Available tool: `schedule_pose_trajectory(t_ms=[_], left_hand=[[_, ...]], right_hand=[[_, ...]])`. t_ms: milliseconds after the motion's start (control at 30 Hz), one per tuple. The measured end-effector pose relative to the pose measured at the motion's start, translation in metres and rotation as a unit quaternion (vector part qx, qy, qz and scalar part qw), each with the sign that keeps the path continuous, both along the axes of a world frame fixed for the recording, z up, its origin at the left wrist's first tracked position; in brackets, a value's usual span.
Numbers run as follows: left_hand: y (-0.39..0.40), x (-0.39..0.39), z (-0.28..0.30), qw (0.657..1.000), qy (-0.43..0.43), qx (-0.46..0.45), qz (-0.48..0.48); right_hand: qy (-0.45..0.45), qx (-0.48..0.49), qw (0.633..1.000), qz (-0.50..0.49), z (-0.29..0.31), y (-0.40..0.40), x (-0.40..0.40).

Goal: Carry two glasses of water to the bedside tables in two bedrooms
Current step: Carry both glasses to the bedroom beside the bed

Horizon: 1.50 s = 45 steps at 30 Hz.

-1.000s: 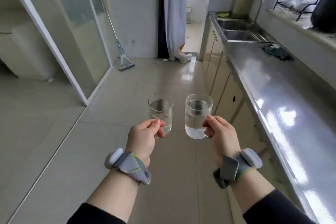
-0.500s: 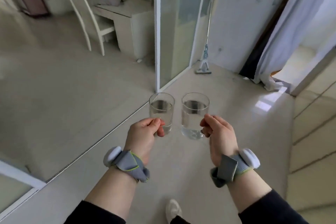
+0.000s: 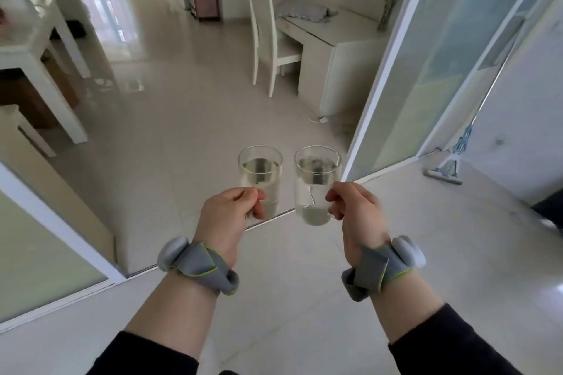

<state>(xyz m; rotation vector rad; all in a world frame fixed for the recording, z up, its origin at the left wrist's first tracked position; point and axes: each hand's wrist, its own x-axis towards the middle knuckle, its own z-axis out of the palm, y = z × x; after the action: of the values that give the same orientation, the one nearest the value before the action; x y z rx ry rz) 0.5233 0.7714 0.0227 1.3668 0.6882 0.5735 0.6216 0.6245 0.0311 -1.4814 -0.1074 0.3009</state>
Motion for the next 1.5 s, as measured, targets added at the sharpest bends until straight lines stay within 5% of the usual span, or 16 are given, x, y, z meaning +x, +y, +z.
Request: schedule_pose_trajectory(t_ms=[1500], left_hand=[[0.662, 0.476, 0.017, 0.988, -0.017, -0.046, 0.146]], right_hand=[[0.031, 0.056, 0.989, 0.135, -0.013, 0.692, 0.535]])
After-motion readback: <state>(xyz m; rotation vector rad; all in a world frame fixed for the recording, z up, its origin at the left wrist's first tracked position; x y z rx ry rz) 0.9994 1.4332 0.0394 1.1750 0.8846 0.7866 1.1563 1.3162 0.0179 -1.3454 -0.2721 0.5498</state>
